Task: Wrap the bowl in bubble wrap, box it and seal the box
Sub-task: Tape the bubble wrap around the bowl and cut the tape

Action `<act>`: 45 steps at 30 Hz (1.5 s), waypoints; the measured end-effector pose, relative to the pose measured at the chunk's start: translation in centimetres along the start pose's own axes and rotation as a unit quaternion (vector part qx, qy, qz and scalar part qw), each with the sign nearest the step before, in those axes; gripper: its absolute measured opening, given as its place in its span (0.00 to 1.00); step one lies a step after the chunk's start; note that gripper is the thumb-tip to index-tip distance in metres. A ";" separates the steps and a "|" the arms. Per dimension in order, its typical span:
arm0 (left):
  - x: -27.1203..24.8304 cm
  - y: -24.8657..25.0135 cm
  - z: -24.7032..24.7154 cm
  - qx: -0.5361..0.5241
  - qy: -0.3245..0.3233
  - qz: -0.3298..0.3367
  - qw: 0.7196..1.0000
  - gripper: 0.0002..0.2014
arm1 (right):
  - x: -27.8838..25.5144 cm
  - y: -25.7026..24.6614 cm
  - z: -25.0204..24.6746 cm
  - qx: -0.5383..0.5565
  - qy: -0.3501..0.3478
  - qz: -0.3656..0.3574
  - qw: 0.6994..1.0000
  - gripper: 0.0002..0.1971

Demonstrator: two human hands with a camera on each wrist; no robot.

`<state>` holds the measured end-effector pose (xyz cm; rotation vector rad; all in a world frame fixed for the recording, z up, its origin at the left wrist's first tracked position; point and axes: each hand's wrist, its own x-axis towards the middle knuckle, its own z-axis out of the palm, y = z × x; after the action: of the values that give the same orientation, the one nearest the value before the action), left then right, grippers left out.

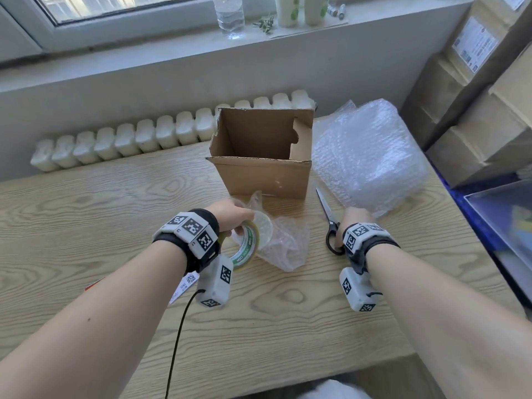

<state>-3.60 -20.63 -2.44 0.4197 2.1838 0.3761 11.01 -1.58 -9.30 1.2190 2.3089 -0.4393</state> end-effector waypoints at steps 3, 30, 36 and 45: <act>0.1 0.0 0.1 -0.005 0.003 -0.002 1.000 0.11 | -0.4 -0.1 0.2 -0.001 0.015 0.006 1.000 0.13; -1.2 -0.4 1.0 -0.020 0.056 0.004 0.998 0.12 | -8.1 1.1 -3.9 0.248 -0.312 -0.113 0.910 0.27; -1.4 -0.6 1.4 -0.025 0.061 0.019 0.998 0.09 | -8.5 0.9 -3.0 0.229 -0.352 -0.110 0.901 0.27; -1.3 -1.6 1.5 -0.035 0.070 0.038 0.996 0.10 | -7.6 -0.3 -1.9 0.248 -0.353 -0.120 0.894 0.27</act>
<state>-1.91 -22.37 -3.09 0.4503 2.2875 0.5363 13.93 -5.97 -3.44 0.7659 1.7389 -1.3765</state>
